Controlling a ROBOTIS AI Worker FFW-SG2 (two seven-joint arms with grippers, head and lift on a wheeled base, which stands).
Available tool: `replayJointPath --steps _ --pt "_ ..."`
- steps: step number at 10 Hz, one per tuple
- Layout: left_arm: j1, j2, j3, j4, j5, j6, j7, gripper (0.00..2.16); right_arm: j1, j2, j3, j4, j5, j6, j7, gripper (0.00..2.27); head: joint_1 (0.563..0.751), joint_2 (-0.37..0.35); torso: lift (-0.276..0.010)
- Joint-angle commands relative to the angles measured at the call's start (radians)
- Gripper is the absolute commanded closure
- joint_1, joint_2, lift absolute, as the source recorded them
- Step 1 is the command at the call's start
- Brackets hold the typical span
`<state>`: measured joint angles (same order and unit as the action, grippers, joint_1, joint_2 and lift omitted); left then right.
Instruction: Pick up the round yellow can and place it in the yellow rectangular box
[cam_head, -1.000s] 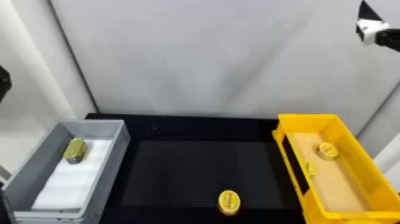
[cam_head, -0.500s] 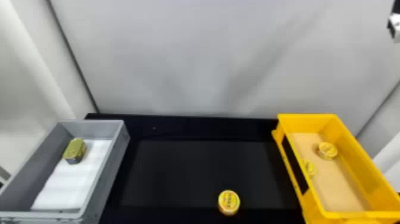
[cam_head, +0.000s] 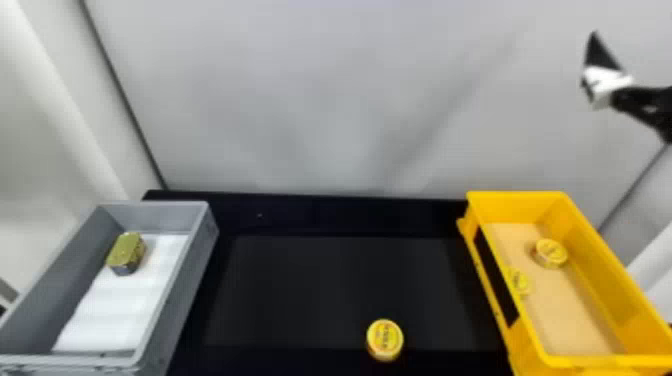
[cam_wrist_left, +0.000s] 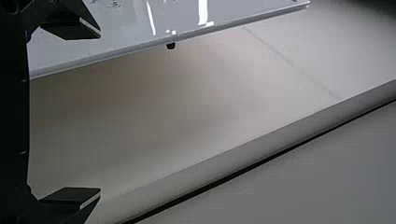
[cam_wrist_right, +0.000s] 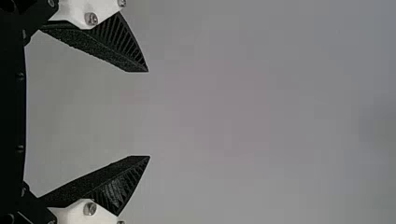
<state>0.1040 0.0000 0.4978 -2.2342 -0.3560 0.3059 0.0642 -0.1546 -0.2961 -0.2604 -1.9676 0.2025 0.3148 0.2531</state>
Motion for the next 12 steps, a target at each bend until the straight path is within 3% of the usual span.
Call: replayJointPath --steps 1,7,12 --pt "0.000 -0.003 0.004 0.002 -0.008 0.001 -0.001 0.09 0.024 0.000 0.101 0.088 -0.020 -0.051 0.000 0.14 0.694 0.014 -0.056" --pt "-0.003 -0.003 0.004 0.018 -0.014 0.001 -0.017 0.09 0.092 0.017 0.333 0.216 -0.110 -0.094 -0.027 0.15 0.694 0.014 -0.056" --pt "0.003 -0.003 0.021 0.030 -0.017 0.001 -0.023 0.09 0.159 0.015 0.418 0.182 -0.206 0.027 0.058 0.15 0.694 0.014 -0.056"
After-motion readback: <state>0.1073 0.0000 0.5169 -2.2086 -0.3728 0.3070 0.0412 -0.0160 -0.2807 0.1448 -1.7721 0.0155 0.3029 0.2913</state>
